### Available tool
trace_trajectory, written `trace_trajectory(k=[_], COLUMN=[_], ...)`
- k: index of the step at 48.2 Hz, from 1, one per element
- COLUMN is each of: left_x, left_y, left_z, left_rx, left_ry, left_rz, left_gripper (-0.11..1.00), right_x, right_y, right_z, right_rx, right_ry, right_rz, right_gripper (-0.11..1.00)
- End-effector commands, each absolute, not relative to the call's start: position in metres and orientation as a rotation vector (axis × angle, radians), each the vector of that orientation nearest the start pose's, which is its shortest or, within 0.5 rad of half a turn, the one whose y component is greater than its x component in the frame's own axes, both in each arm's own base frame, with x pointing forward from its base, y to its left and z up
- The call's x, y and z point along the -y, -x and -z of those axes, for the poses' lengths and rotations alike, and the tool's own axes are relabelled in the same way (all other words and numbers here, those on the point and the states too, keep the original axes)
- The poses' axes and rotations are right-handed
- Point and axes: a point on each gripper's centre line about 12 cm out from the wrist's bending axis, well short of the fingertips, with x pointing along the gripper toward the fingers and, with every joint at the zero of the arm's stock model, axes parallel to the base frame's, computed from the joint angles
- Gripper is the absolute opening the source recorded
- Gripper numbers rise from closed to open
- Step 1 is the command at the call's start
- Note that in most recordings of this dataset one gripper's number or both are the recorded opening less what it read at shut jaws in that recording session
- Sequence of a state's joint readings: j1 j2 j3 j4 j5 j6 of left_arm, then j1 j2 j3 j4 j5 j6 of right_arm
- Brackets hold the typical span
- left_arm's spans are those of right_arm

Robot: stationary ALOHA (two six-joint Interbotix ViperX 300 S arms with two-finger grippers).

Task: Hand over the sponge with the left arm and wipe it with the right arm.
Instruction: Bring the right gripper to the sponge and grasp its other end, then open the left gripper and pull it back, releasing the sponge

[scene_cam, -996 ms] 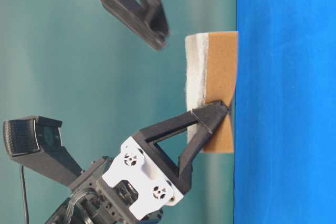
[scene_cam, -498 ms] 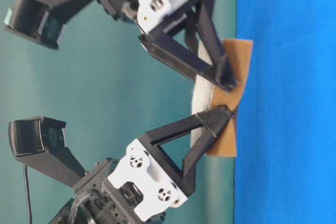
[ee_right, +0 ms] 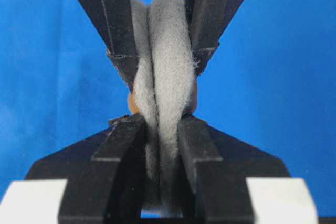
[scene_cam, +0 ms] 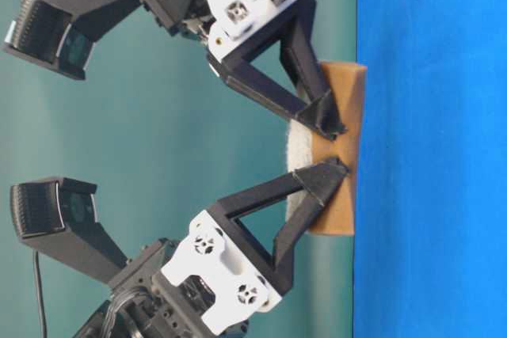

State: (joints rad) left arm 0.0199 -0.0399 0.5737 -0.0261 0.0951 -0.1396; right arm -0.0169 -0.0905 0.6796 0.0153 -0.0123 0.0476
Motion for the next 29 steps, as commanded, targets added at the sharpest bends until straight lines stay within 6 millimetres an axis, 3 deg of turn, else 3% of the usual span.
trace_trajectory(k=[1,3,9,14,29], left_x=[-0.005,-0.004,-0.004,-0.003,0.011], left_y=[-0.399,-0.399,-0.392,-0.382,-0.339], left_z=[-0.223,-0.223,-0.225,-0.228,-0.239], left_rx=[-0.579,-0.575,-0.559,-0.541,-0.400], left_ry=[0.159,0.157,0.160,0.161,0.150], left_rz=[-0.056,-0.054,-0.054,-0.051,-0.003], left_gripper=[0.27,0.31,0.68,0.90,0.88], right_x=[0.006,0.006,0.006,0.006,0.006], right_y=[-0.378,-0.376,-0.371,-0.369,-0.364], right_z=[-0.217,-0.217,-0.219,-0.221,-0.219], right_rx=[-0.527,-0.527,-0.522,-0.519,-0.524], right_ry=[-0.063,-0.063,-0.067,-0.069,-0.070], right_rz=[0.032,0.032,0.034,0.034,0.034], right_gripper=[0.22,0.21,0.21,0.21,0.21])
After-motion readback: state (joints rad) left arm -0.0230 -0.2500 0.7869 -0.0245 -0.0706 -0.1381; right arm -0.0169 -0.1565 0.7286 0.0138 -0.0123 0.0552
